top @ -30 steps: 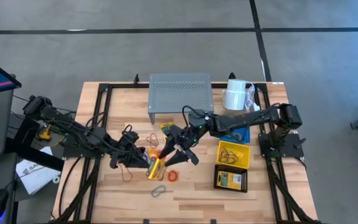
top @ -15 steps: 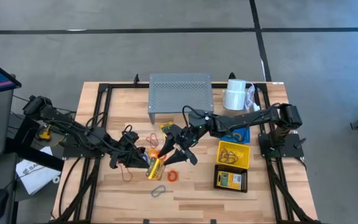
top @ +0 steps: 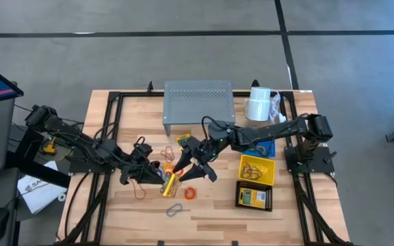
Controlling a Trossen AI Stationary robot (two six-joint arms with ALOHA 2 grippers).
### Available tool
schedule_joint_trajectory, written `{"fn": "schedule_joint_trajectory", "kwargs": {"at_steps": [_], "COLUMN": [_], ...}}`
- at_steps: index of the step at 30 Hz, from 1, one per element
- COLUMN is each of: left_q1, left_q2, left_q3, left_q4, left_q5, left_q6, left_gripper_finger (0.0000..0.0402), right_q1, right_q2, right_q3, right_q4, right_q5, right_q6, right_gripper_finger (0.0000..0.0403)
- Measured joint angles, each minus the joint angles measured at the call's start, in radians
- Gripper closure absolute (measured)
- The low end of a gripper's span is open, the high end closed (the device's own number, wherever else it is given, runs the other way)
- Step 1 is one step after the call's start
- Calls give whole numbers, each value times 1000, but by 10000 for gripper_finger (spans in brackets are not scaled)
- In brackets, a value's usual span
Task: Pick & Place Office Desk Supplies
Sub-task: Put the crayon box into the black basket
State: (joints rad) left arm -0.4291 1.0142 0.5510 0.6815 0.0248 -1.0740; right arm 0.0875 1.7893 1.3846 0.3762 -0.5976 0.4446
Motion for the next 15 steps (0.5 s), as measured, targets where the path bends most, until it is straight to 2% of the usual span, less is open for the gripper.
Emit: {"fn": "schedule_joint_trajectory", "kwargs": {"at_steps": [15], "left_q1": [73], "left_q2": [0], "left_q3": [0], "left_q4": [40], "left_q5": [34], "left_q6": [0], "left_gripper_finger": [401], "right_q1": [11], "right_q2": [0], "right_q3": [0], "right_q4": [25], "right_q5": [27], "right_q6": [16], "right_gripper_finger": [196]}}
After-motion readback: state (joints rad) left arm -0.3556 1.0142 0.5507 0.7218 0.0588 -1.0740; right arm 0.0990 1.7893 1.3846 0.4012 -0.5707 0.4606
